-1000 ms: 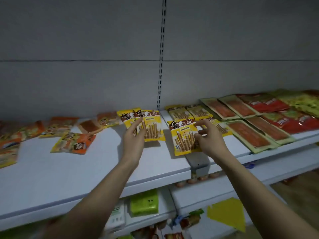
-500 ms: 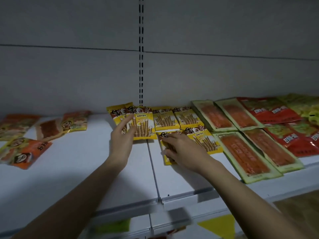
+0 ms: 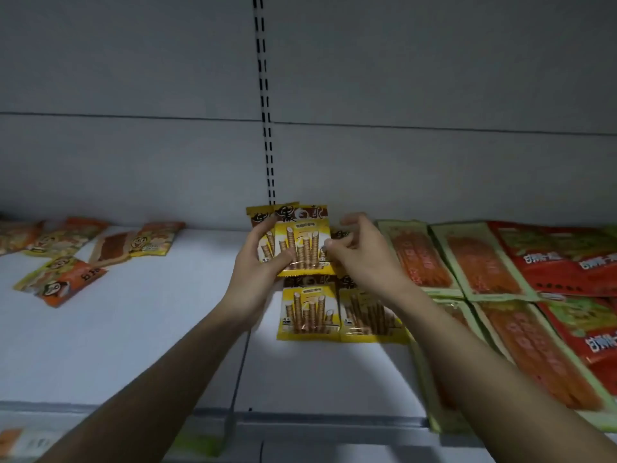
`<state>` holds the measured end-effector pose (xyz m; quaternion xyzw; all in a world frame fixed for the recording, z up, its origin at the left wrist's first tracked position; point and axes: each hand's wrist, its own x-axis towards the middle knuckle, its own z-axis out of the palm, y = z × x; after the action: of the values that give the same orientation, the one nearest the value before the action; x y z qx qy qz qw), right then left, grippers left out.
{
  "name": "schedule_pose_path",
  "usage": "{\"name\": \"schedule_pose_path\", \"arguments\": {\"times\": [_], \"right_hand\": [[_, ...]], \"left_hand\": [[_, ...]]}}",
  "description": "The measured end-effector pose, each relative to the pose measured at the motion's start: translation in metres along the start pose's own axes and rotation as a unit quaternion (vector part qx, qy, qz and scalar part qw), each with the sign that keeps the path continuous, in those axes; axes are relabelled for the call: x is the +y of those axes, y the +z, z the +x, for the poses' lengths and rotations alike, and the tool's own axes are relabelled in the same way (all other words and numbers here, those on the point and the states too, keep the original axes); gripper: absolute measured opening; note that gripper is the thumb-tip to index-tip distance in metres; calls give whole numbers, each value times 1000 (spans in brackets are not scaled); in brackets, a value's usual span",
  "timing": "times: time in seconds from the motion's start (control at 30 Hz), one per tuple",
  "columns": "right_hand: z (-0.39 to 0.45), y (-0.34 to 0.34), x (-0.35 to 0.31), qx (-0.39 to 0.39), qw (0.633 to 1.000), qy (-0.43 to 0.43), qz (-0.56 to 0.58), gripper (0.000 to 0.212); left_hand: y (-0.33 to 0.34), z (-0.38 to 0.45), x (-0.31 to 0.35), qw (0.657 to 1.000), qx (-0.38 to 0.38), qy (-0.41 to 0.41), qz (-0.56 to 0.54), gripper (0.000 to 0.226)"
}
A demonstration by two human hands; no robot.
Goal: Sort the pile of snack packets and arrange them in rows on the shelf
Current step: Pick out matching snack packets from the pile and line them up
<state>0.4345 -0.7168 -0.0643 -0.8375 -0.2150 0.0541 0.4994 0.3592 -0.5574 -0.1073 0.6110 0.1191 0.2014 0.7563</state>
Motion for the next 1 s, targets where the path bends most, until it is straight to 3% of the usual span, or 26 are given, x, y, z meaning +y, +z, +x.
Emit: {"name": "schedule_pose_path", "arguments": {"times": [0.27,0.4,0.63,0.83,1.0], "right_hand": [[18,-32,28,-38,999,-15,-10,32],[28,-45,37,-28,1000,-6,-11,30],[51,-64,47,0,977,8,-213,28],[64,-52,55,-26,944,18,-329,30],[70,-37,61,-45,919,22,-390,26]], "left_hand": [[40,4,1,998,20,-1,57,58],[40,9,10,994,16,-26,100,43],[13,27,27,977,58,-27,203,66],[9,50,15,957,102,-49,269,62],[8,62,2,939,93,-66,326,53]]}}
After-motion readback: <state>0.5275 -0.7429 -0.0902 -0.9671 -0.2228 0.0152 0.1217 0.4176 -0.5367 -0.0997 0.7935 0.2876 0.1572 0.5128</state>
